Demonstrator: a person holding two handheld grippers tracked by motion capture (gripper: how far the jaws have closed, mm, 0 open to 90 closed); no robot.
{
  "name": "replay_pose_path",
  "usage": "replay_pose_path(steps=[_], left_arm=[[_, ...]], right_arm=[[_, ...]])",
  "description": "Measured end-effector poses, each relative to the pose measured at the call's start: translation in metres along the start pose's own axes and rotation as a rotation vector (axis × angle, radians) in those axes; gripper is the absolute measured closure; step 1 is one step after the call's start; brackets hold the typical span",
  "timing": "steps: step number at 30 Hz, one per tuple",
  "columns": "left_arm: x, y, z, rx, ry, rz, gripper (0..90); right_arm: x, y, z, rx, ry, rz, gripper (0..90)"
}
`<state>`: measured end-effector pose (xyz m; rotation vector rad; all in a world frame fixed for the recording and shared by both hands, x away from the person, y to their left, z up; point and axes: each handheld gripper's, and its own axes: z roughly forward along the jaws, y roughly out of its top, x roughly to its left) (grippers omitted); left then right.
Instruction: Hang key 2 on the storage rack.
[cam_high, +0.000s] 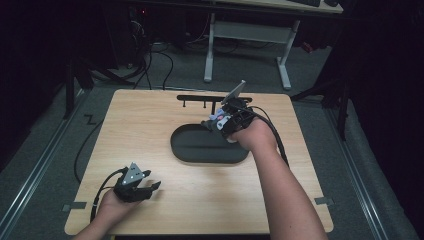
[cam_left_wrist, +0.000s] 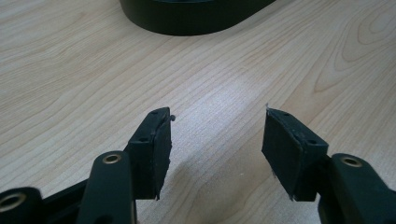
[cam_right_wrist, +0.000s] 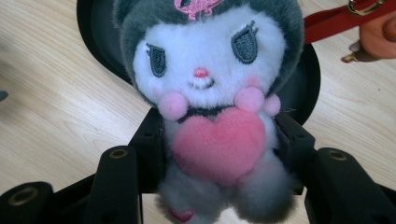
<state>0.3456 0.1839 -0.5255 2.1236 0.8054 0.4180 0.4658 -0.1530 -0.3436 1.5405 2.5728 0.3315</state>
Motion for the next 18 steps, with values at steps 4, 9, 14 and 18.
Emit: replay_pose_path(steps=[4,9,14,18], left_arm=[[0.0,-0.001,0.0,0.002,0.0,-0.002,42.6],[0.001,-0.001,0.0,0.003,-0.003,-0.004,42.6],[0.001,-0.001,0.0,0.001,-0.004,-0.006,42.6],[0.001,-0.001,0.0,0.005,-0.007,-0.003,42.6]], right_arm=[[0.003,0.004,0.001,0.002,-0.005,0.006,48.0],[0.005,0.01,0.001,-0.006,-0.005,-0.014,47.9],[0.007,0.013,0.003,0.0,-0.013,-0.012,48.0],[0.008,0.014,0.001,-0.002,-0.016,-0.018,47.9]])
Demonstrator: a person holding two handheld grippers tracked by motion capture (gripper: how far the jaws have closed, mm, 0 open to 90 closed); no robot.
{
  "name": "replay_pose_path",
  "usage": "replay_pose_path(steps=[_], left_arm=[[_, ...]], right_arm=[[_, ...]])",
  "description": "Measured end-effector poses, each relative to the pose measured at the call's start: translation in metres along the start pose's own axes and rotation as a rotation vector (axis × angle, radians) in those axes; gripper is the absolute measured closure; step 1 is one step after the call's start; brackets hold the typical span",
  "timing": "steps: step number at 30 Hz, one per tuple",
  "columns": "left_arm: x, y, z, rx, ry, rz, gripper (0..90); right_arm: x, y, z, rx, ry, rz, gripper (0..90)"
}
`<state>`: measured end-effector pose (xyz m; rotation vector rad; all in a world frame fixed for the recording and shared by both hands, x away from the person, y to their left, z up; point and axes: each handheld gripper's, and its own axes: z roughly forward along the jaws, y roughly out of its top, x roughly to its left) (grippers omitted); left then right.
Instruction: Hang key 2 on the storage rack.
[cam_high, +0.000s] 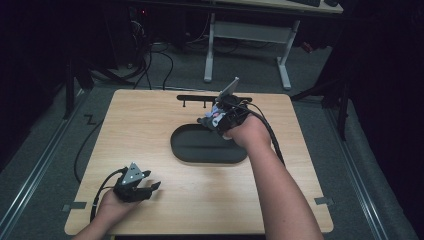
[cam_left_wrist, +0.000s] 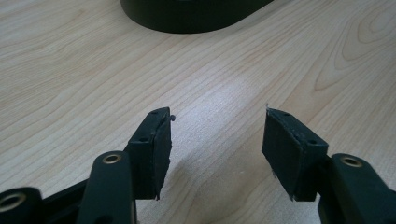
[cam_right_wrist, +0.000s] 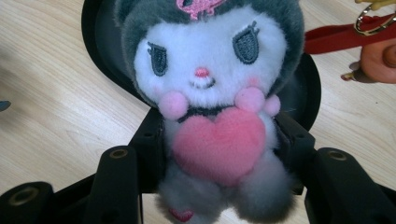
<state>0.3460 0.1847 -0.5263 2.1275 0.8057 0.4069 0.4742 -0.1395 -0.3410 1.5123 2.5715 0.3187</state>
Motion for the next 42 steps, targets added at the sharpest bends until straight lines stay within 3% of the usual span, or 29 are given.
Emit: replay_pose_path(steps=[14,22,36,37,42], left_arm=[[-0.001,0.0,0.0,0.005,-0.002,0.007,42.6],[0.0,-0.001,0.0,0.0,-0.002,0.002,42.6],[-0.002,-0.001,0.001,0.013,-0.009,0.015,42.6],[-0.002,-0.001,0.002,0.015,-0.009,0.014,42.6],[-0.002,-0.001,0.002,0.017,-0.011,0.014,42.6]], right_arm=[[-0.001,0.003,-0.002,-0.007,-0.008,0.029,48.0],[-0.004,0.006,0.009,0.006,-0.008,0.028,47.9],[-0.012,-0.013,0.024,0.012,0.014,0.056,46.6],[-0.014,-0.016,0.031,0.013,0.021,0.08,46.0],[-0.019,-0.018,0.043,-0.006,0.033,0.085,45.2]])
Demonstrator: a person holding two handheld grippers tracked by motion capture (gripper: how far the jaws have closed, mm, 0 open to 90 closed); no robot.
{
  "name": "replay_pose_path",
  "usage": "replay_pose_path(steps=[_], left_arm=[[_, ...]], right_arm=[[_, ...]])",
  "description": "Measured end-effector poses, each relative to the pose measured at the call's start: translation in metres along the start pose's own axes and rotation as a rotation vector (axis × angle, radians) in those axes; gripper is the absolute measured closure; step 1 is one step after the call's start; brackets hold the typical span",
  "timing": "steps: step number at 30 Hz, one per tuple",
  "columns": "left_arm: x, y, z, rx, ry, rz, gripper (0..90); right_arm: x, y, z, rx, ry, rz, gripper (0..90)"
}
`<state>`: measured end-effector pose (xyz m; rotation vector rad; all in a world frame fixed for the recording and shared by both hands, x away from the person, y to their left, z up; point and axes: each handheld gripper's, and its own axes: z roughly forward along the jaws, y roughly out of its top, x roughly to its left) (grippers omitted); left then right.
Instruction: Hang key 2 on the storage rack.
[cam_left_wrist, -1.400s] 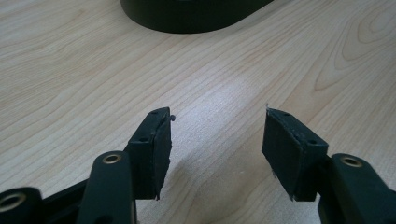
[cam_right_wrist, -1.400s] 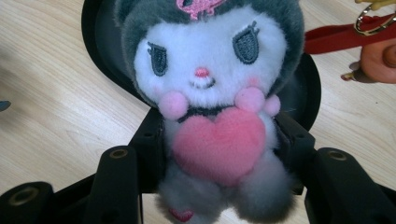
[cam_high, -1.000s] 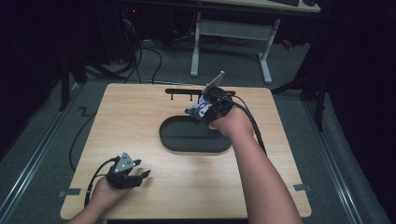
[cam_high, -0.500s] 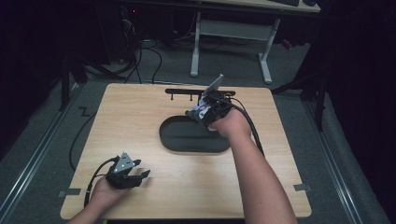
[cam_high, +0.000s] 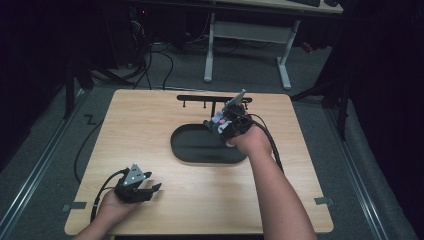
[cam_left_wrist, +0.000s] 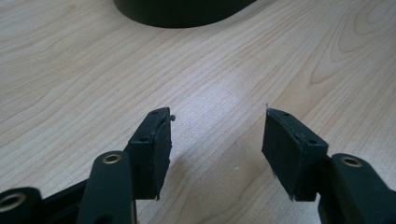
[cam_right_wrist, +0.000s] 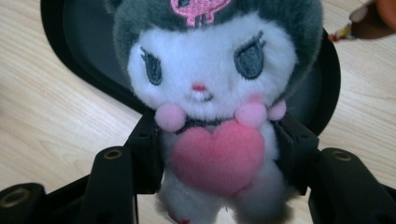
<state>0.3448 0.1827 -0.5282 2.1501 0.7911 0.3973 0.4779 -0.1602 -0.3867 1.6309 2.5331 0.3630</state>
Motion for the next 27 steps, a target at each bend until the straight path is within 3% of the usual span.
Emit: replay_pose_path(steps=[13,27], left_arm=[[0.0,0.0,0.0,-0.002,-0.002,0.0,42.6],[0.0,0.0,0.001,-0.002,-0.003,0.0,42.7]], right_arm=[[-0.007,0.002,0.025,-0.036,0.001,0.04,41.1],[-0.01,0.0,0.024,-0.079,-0.016,0.073,29.2]])
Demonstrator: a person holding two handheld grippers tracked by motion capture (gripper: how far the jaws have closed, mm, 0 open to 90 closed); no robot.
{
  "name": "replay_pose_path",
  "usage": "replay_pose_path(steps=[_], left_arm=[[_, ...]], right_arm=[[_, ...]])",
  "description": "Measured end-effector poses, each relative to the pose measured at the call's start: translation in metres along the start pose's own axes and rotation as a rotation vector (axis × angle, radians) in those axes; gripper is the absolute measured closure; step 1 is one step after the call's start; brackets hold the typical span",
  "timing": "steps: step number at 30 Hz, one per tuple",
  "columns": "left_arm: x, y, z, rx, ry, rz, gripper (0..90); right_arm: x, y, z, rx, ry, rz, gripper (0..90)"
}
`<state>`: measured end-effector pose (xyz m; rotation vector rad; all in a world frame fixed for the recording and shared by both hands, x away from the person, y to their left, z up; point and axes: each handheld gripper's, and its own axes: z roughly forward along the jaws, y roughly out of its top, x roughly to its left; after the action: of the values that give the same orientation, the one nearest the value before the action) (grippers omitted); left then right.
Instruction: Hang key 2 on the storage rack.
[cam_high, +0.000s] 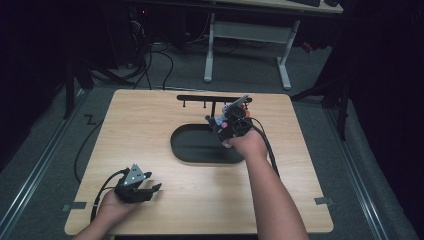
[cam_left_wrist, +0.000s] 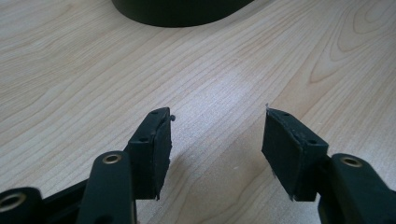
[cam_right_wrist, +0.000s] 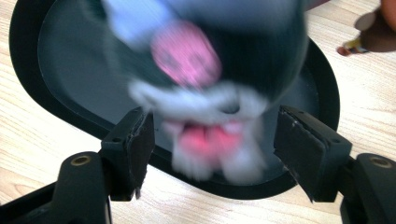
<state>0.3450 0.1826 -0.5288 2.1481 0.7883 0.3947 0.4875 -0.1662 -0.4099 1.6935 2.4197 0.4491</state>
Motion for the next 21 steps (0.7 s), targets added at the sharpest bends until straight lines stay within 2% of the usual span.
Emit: replay_pose_path(steps=[5,20,21], left_arm=[[0.0,0.0,0.0,0.001,0.0,0.0,42.6],[0.0,0.0,0.0,-0.001,0.0,0.0,42.6],[0.0,0.0,0.001,0.0,0.001,0.0,42.7]], right_arm=[[0.001,-0.001,-0.002,-0.002,-0.003,0.011,28.3],[-0.002,-0.011,-0.001,0.008,0.0,0.001,28.5],[-0.002,-0.012,-0.001,0.004,0.006,0.012,28.5]])
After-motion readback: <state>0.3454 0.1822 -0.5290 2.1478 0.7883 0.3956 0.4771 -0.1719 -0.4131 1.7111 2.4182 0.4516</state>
